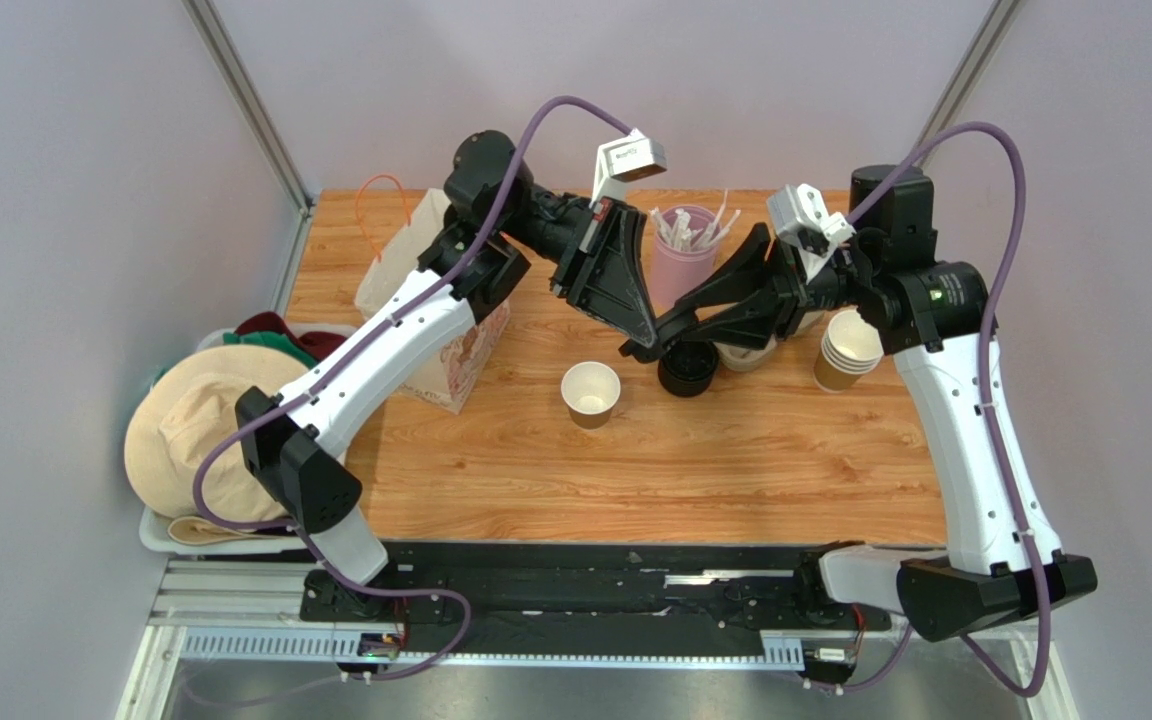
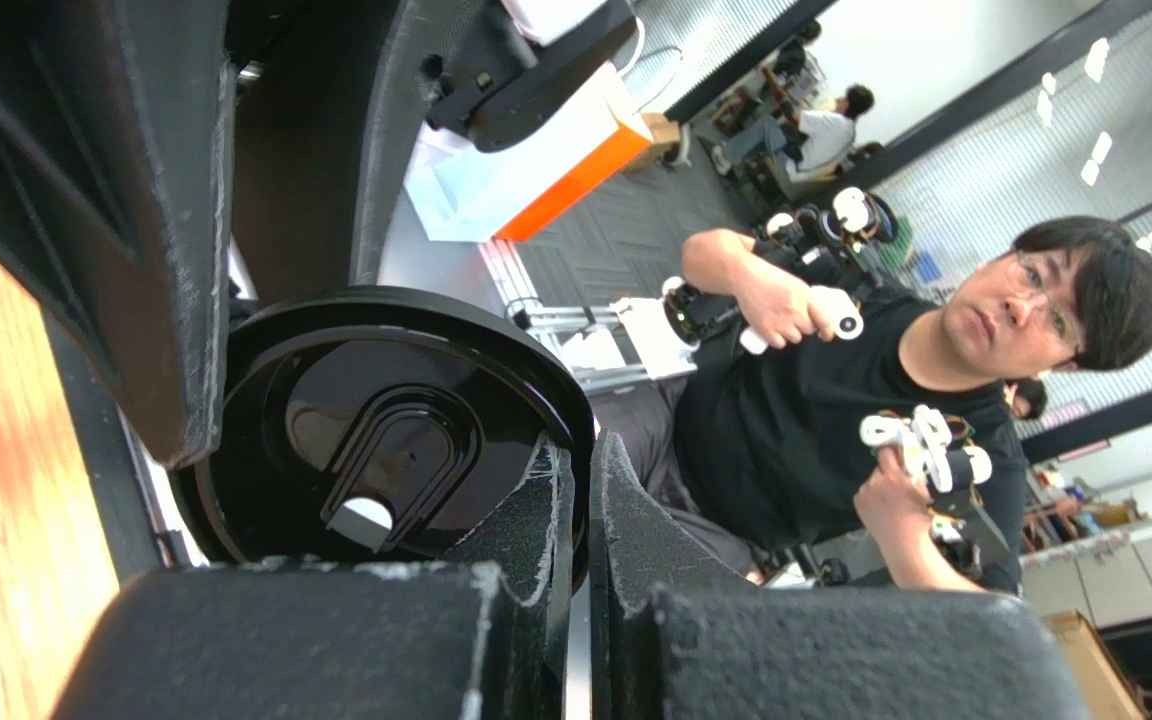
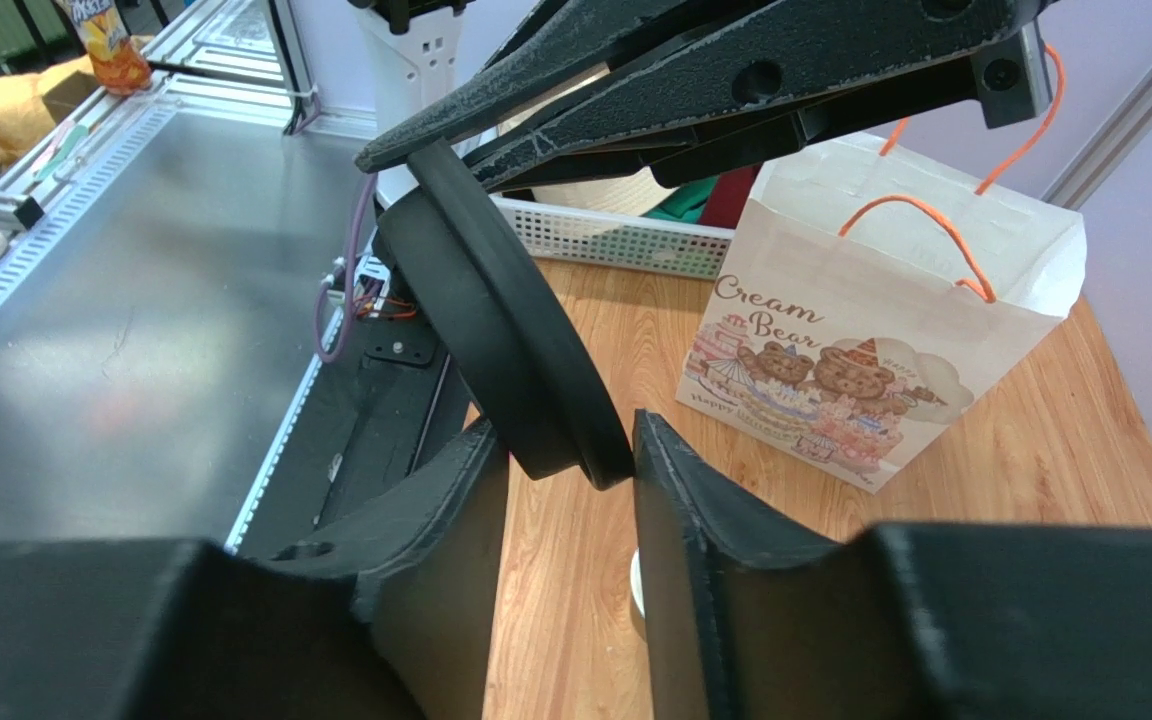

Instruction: Pack the takeout coffee

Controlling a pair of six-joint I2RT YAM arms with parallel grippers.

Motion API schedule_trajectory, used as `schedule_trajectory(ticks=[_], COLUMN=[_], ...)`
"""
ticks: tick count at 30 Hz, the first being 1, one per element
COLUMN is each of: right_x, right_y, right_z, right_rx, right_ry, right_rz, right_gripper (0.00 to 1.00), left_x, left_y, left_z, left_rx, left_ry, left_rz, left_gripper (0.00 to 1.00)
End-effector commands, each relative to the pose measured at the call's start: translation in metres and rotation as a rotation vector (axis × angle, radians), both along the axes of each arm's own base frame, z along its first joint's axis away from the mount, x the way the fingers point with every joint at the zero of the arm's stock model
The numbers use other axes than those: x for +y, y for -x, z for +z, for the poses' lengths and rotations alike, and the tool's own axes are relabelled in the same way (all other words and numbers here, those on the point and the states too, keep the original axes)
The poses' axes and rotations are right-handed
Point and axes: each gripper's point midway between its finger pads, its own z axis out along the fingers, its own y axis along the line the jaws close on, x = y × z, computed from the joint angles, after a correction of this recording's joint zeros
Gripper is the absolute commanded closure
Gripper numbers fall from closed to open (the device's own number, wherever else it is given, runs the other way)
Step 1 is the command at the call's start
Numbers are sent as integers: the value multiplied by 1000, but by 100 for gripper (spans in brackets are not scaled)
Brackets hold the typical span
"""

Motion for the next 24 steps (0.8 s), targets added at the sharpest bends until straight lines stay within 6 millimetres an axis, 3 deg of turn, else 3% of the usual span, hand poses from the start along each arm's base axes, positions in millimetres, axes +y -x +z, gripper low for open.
schedule_trajectory(ticks=[1,8,11,15,24], right_x=[0,-1,-3,-4,-4], right_y=[30,36,38,42,41], right_z=[23,21,18,20,19], right_rx=[-4,22,26,27,43], right_ry=[-72,-71,-66,-63,-52], right_rz=[135,141,131,125,108], right_gripper=[66,75,78,81,88], left_x=[31,32,33,34,37], left_y=[18,16,13,1,-31], left_z=[-14,-16,-15,-15,-14], left_rx=[-105,-105,-115,-116,-148], left_ry=[-40,-49,-48,-50,-54], left_rz=[-215,-223,-213,-179,-92], left_gripper=[100,97,89,76,65])
